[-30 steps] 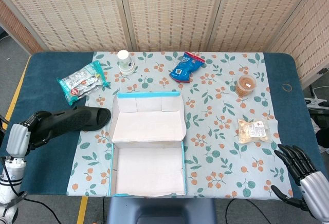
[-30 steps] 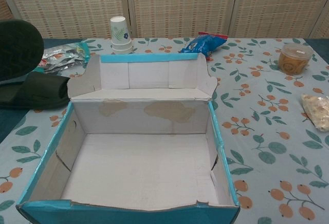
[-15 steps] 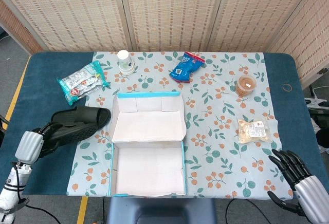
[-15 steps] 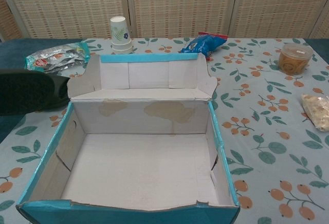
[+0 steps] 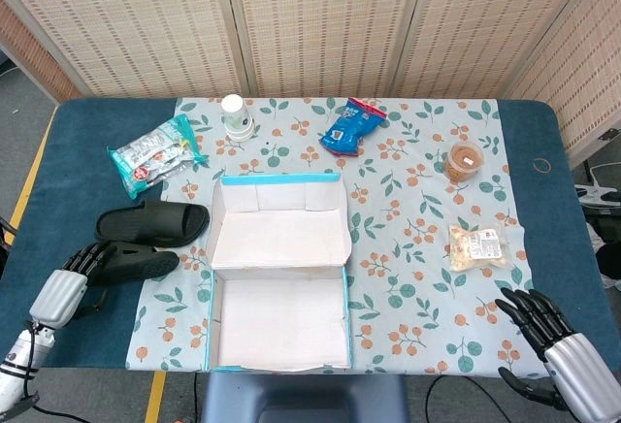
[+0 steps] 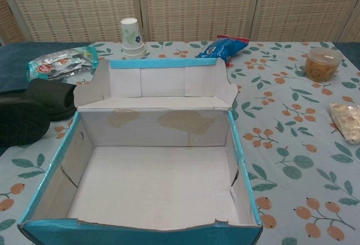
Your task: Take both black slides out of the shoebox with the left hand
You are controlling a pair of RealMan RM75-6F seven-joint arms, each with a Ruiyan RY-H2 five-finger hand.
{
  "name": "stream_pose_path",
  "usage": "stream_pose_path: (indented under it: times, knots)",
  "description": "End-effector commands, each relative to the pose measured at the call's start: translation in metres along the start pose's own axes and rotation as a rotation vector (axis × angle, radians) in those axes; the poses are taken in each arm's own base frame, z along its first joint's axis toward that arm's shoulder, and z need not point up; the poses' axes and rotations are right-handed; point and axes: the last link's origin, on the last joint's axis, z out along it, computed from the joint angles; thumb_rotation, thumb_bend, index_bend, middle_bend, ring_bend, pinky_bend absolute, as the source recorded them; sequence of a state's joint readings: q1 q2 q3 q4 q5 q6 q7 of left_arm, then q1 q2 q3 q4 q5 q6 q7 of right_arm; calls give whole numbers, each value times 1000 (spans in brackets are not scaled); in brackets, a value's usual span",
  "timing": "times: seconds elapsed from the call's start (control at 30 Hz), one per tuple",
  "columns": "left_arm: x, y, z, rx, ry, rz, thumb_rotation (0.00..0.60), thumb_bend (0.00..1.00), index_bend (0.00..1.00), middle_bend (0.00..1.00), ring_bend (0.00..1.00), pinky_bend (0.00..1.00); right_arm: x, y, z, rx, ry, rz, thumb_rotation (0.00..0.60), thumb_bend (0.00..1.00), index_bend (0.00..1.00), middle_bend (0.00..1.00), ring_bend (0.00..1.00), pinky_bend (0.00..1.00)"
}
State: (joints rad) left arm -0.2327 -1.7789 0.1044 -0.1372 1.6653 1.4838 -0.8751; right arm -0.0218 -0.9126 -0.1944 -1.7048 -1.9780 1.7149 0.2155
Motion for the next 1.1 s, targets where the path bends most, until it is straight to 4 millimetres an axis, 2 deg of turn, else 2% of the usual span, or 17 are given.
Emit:
stream_pose_path:
  times: [0.03,0.23,0.37,0.53,0.63,0.73,0.77,0.87,0.93,1.0,1.1]
  knots:
    - [2,0,-10,-12,2,-25,600,470,0,0,0,102,0,1,0,-2,3,1,600,191,0,0,0,10]
    - [2,1,-24,-25,2,-41,600,455,0,0,0,100,0,2,-1,-7,3,2,600,191,0,0,0,10]
    - [1,4,-53,-62,-39,-21,600,455,0,0,0,100,-2,2,0,-5,-1,6,600,194,0,0,0,10]
    - [5,7,-66,-90,-26,-23,600,453,0,0,5,108,-5,3,0,-5,-13,11,600,201,0,0,0,10]
    - [9,12,-75,-119,-1,-32,600,450,0,0,61,118,-6,4,0,-6,-19,10,600,204,0,0,0,10]
    - [12,18,-80,-153,29,-27,600,447,0,0,23,124,-6,5,-1,-10,-19,12,600,205,0,0,0,10]
    - [14,20,-82,-163,44,-33,600,447,1,0,53,131,-6,6,-1,-11,-19,16,600,205,0,0,0,10]
    - [12,24,-87,-169,48,-42,600,449,0,0,305,168,-5,7,-1,-9,-15,19,600,206,0,0,0,10]
    - [9,24,-90,-156,45,-56,600,449,0,0,377,170,-5,7,-1,-6,-16,20,600,206,0,0,0,10]
    - [9,24,-91,-142,63,-69,600,448,0,0,355,169,-5,8,-1,-3,-20,19,600,206,0,0,0,10]
    - [15,22,-86,-127,106,-105,600,447,0,0,126,159,-6,9,0,-6,-23,16,600,206,0,0,0,10]
